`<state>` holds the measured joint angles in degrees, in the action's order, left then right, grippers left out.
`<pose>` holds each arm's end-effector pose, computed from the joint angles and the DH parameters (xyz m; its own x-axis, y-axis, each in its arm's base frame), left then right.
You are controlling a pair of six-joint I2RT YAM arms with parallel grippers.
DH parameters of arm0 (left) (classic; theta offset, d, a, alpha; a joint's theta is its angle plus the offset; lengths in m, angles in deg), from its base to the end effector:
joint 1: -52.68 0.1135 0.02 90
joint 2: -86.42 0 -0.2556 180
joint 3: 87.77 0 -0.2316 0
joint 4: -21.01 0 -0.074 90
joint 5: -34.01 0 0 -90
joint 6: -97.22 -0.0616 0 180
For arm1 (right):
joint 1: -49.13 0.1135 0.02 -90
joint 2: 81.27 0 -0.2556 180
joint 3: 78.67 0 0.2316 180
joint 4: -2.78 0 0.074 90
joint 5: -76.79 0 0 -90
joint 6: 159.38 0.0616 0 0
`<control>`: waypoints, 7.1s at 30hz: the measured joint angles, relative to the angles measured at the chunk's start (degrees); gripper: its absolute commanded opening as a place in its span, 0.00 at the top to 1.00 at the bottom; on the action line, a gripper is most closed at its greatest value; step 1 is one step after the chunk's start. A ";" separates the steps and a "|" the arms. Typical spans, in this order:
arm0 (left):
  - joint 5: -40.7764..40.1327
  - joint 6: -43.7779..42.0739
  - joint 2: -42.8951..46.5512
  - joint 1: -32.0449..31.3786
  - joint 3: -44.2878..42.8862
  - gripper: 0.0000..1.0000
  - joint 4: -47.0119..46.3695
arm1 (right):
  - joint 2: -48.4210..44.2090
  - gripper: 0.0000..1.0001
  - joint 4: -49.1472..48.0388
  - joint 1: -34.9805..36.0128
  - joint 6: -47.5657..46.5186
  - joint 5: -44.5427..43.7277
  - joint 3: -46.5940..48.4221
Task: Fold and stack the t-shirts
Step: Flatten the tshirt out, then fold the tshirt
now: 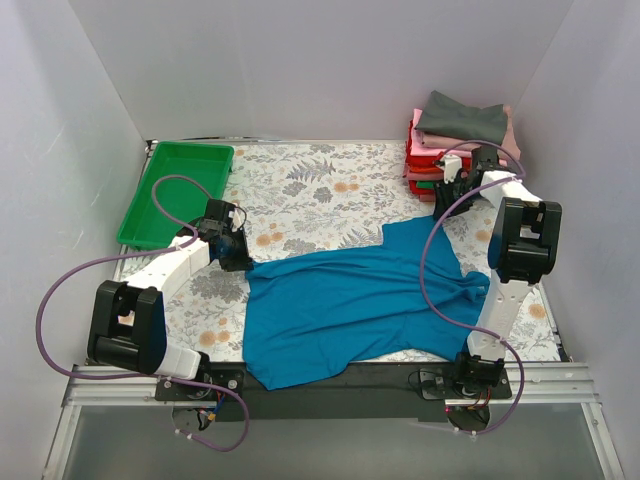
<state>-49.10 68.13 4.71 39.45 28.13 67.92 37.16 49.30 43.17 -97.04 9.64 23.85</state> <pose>0.2534 -0.0672 0.1744 -0.6697 -0.7338 -0.1145 -0.6330 0.6447 -0.4286 0.4251 -0.0203 0.1589 -0.7423 -0.3526 -0.5697 -0.4829 0.8711 0.0900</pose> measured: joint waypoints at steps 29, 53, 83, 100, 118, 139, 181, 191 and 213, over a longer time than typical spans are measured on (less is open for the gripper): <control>0.00 -0.02 -0.04 0.00 0.00 1.00 0.00 | 2.71 0.69 -2.73 0.20 -1.05 -0.09 0.57; -0.96 0.13 1.16 0.00 -0.59 1.00 0.31 | -5.66 0.99 -0.90 1.44 -1.31 0.02 -5.31; 1.77 9.90 40.54 0.00 -35.54 1.00 -17.92 | -56.61 0.99 7.52 5.55 -7.10 -7.28 43.69; 0.57 9.44 41.99 0.00 -37.73 1.00 -18.45 | -55.47 0.99 2.27 5.55 -6.73 -10.21 41.79; -13.64 11.50 27.21 0.07 17.44 1.00 -30.42 | -43.01 0.99 -14.01 5.64 -2.38 -1.46 -20.70; -15.63 6.99 -3.58 5.66 4.07 1.00 -44.37 | -29.86 0.99 -27.74 8.66 0.63 0.04 -19.50; -9.20 2.32 -0.04 7.87 6.40 1.00 -42.40 | -52.24 0.99 -22.16 8.66 0.46 4.57 -34.18; -9.01 2.36 0.79 7.87 8.52 1.00 -40.22 | -57.02 0.99 -19.52 8.66 0.02 5.03 -38.86; -9.40 4.59 5.81 7.89 11.06 1.00 -31.34 | -71.76 0.99 -12.31 8.66 -2.16 3.80 -48.33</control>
<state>-58.49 72.72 10.52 47.34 39.19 36.58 -34.60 37.00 51.83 -99.20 13.44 -24.47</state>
